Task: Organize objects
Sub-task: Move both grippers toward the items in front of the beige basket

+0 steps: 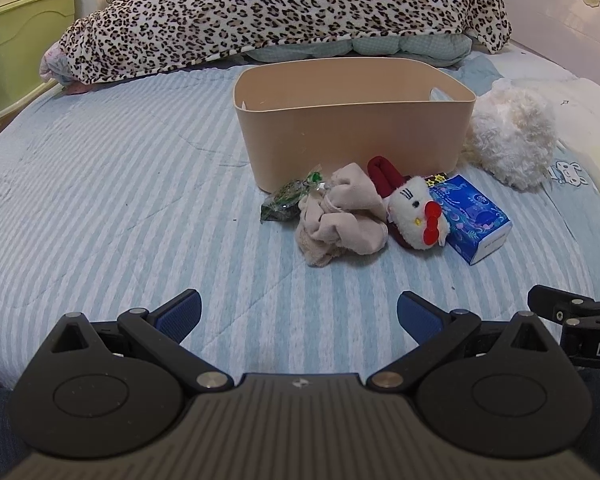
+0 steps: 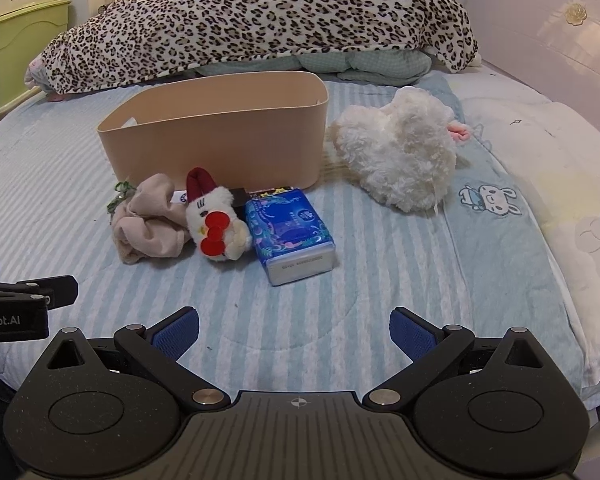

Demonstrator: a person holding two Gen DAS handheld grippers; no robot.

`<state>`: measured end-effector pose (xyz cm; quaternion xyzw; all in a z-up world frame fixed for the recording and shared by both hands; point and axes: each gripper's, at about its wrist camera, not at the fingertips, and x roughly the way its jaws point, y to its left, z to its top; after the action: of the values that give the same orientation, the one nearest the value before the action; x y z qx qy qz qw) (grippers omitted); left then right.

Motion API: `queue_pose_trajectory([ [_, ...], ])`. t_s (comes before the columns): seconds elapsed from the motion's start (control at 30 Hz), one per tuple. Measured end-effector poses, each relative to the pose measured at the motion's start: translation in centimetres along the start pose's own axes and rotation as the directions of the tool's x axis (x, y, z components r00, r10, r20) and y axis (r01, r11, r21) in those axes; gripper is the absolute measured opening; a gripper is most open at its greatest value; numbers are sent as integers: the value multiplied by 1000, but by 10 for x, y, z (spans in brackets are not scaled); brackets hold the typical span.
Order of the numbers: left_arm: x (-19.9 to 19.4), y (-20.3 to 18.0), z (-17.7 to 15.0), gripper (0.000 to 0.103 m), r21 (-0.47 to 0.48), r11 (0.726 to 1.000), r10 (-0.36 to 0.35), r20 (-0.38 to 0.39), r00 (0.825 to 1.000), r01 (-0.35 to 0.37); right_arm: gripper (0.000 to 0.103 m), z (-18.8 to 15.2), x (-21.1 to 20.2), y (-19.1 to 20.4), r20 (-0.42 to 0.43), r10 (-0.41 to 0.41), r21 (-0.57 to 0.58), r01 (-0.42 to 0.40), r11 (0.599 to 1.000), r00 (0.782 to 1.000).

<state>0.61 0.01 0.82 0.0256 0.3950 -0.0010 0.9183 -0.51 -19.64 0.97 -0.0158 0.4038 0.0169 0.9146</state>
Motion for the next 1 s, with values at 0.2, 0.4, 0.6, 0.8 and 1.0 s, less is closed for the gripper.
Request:
queue_pose_trajectory([
  [0.2,7,-4,2,103,10,1000,-8,-7,1000,8,103,1,6,-5,3,-6,11,6,1000,1000],
  [0.4,16,-6,9,103,24,1000,-4,-5,1000,4,103,4,15,-6,10,-20,3,20,1000,1000],
  [0.6,33,-3,20,103,34,999,-9,4,1000,8,103,10,30,-7,23,-28,-16,28,999,999],
  [0.8,58,5,33,103,12,999,-35,-17,999,35,103,22,53,-8,46,-33,-49,36,998,998],
  [1.0,80,7,42,103,26,999,-19,-4,1000,19,103,29,84,-6,35,-24,-69,26,997,999],
])
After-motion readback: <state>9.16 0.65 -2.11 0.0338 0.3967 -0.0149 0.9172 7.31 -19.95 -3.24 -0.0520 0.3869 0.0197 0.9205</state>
